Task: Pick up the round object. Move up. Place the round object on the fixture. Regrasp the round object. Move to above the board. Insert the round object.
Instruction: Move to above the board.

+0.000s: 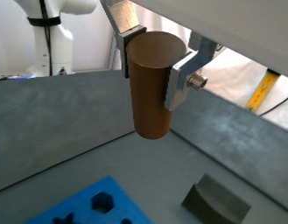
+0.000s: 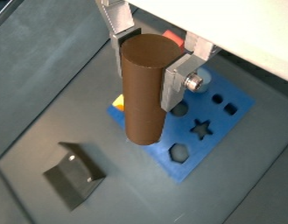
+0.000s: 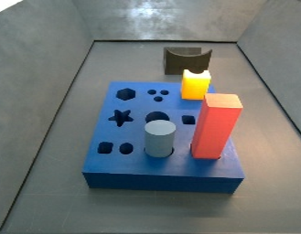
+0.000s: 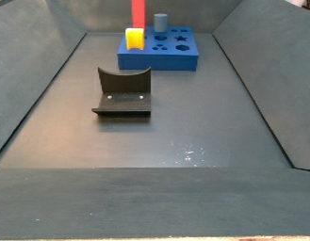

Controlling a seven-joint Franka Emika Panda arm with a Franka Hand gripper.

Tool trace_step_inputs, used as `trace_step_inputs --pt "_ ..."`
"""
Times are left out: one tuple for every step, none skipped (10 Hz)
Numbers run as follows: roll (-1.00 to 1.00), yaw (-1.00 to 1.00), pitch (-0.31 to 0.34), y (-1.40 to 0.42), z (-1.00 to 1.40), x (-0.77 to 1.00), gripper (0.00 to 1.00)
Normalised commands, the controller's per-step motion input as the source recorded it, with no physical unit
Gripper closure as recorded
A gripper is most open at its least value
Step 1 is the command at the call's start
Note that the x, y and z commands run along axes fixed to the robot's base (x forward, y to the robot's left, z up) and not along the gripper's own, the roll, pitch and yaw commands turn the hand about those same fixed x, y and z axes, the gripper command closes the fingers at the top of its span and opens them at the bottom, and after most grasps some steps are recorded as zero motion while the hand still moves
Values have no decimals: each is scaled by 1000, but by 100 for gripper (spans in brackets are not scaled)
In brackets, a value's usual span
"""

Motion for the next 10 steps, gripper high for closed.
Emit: trace_step_inputs --pt "-1000 -45 -138 46 9 -74 100" --pt "-1000 -44 -146 50 -1 -69 100" --pt "-1000 -46 -151 49 4 -64 100" --pt "-1000 -44 -161 48 0 -63 100" --pt "-1000 -47 -169 44 1 -62 100" --pt "-1000 -47 -178 43 1 -59 100" --pt "-1000 -41 -194 45 -1 -60 100" --pt "-1000 -38 -215 44 -2 -59 100" --pt "-809 -23 -196 40 0 -63 100" --pt "-607 -16 -168 36 -3 -58 100"
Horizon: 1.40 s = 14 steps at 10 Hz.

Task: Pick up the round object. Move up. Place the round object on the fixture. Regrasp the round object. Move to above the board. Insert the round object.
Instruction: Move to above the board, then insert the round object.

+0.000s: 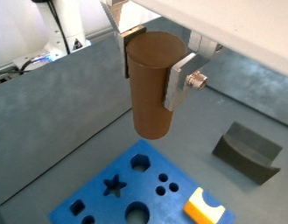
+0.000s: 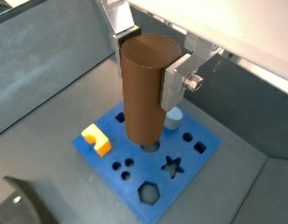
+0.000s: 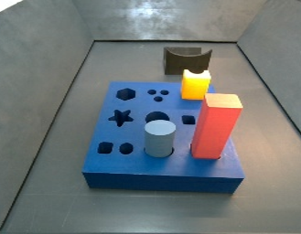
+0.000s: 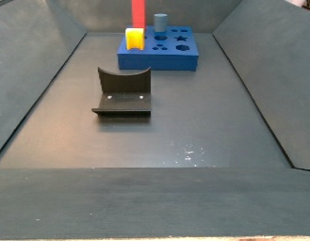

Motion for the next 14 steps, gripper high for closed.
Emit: trace_step_inputs --pt "-436 -14 -141 33 -1 -51 100" --pt "0 0 3 34 -17 0 100" --pt "-140 0 0 0 -423 91 100" --pt "-606 17 0 -14 -509 86 100" --pt "-734 0 0 -114 -346 0 100" --pt "-749 -43 0 -111 -349 0 100" --pt "-651 -131 -86 -40 -457 0 100" --pt "-551 -154 -134 0 -580 0 100" --pt "-331 -203 -209 0 -786 0 100" --pt "-211 -200 -191 -74 -900 0 100" --pt "-126 -191 -183 -69 -989 0 100" --pt "-66 -200 -183 -126 -1000 0 100" --pt "0 -180 -163 -197 -1000 0 100" --pt "0 -166 -157 -203 -1000 17 100"
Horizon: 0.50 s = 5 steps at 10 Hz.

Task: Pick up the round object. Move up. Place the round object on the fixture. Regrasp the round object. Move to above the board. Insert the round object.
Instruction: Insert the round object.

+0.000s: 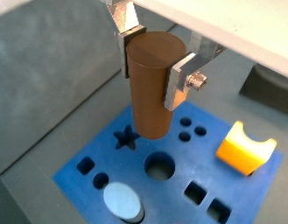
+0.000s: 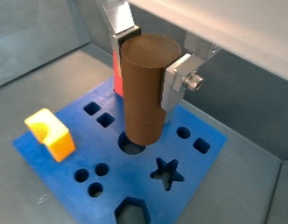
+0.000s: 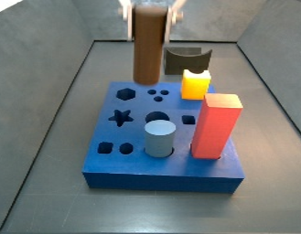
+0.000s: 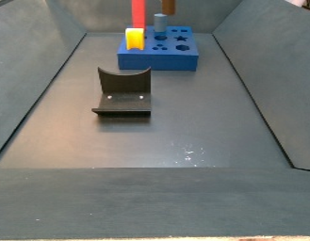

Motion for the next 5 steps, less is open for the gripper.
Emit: trace_step_inputs --pt "0 -134 -151 -266 -1000 46 100" --pt "0 -140 -151 -266 -1000 46 100" --pt "0 -169 -177 -280 -1000 43 100" --pt "171 -63 -89 -114 -786 0 100" --pt "489 0 169 -40 -303 166 100"
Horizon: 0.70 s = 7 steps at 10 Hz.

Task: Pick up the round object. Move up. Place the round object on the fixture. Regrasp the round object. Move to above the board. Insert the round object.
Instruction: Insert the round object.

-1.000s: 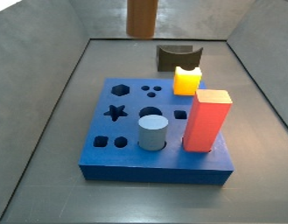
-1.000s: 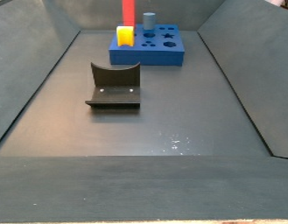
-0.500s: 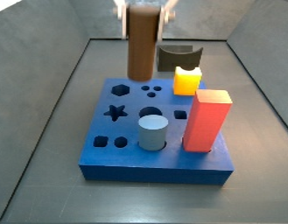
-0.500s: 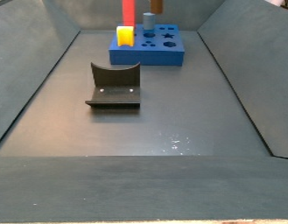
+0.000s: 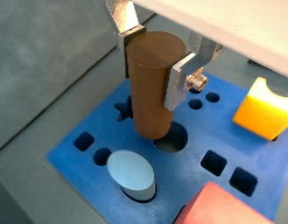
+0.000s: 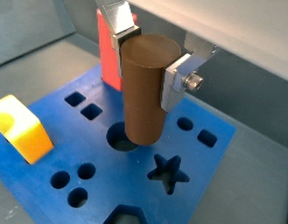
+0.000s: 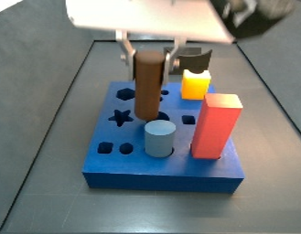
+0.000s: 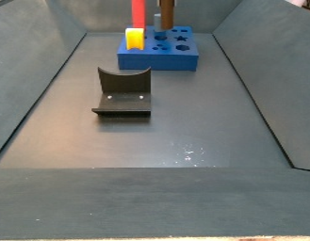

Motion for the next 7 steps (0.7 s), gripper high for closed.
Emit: trace_step_inputs --pt "0 0 -540 0 -674 0 100" --pt "-149 0 -617 0 -446 0 100" --pt "-203 0 -491 0 -129 0 100" --pt "-71 0 -231 0 -100 0 100" --pt "0 -9 -106 0 -43 9 100" --pt "20 0 0 0 -91 206 100" --pt "126 0 0 0 -109 243 100"
